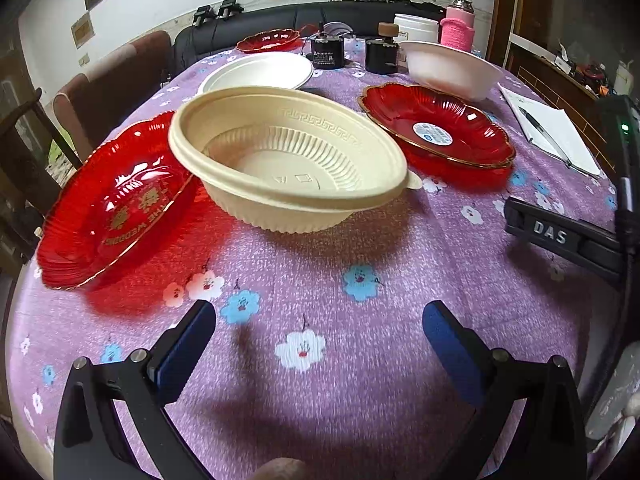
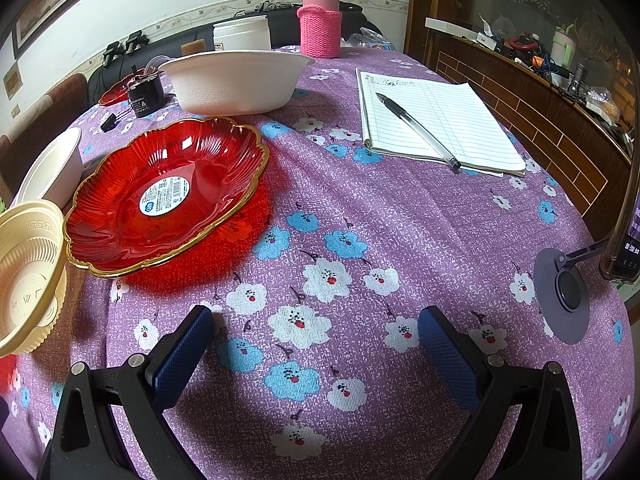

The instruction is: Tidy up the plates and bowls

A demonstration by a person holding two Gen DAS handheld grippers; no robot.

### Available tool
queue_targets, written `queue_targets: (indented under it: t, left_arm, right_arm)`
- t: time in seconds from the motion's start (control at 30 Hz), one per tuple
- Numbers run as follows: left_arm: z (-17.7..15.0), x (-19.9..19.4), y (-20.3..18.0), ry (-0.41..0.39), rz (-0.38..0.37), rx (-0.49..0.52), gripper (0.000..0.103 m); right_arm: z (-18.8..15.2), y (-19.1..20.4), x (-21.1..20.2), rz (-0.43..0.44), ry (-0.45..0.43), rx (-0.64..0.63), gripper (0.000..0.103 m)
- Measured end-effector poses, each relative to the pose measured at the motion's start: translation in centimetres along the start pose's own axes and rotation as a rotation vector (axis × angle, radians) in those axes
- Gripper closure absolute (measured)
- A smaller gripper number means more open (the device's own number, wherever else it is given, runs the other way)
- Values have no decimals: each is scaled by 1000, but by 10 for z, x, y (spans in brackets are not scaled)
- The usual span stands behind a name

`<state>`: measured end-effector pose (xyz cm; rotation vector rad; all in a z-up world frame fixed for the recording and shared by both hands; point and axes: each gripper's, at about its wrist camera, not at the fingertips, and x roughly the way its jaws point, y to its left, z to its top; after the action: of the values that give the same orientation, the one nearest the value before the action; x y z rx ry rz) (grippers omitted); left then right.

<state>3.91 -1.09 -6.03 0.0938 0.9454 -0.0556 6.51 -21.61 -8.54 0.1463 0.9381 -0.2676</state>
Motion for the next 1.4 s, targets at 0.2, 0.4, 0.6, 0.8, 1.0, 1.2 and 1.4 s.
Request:
queue_targets:
  t: [0.2,0.4,0.6,0.8,1.0,1.2,1.4]
  left_arm:
    - [5,20,4,36,-13,-10,0]
    - [7,24,6,44,-32,-33,0]
    - [7,25,6,44,-34,-34,0]
    - [7,25,6,45,-33,-35,0]
    - [7,25,7,45,-32,-36,0]
    - [7,26,8,45,-31,-38,0]
    - [10,27,6,47,-14,-58,0]
  right_arm:
    - [0,0,0,0,0,0,1]
    - [0,0,0,0,0,0,1]
    - [0,1,0,0,0,0,1]
    - [0,0,0,0,0,0,1]
    - [0,0,0,0,0,0,1]
    - [0,0,0,-1,-1,2,1]
    - [0,1,0,-5,-1,3,1]
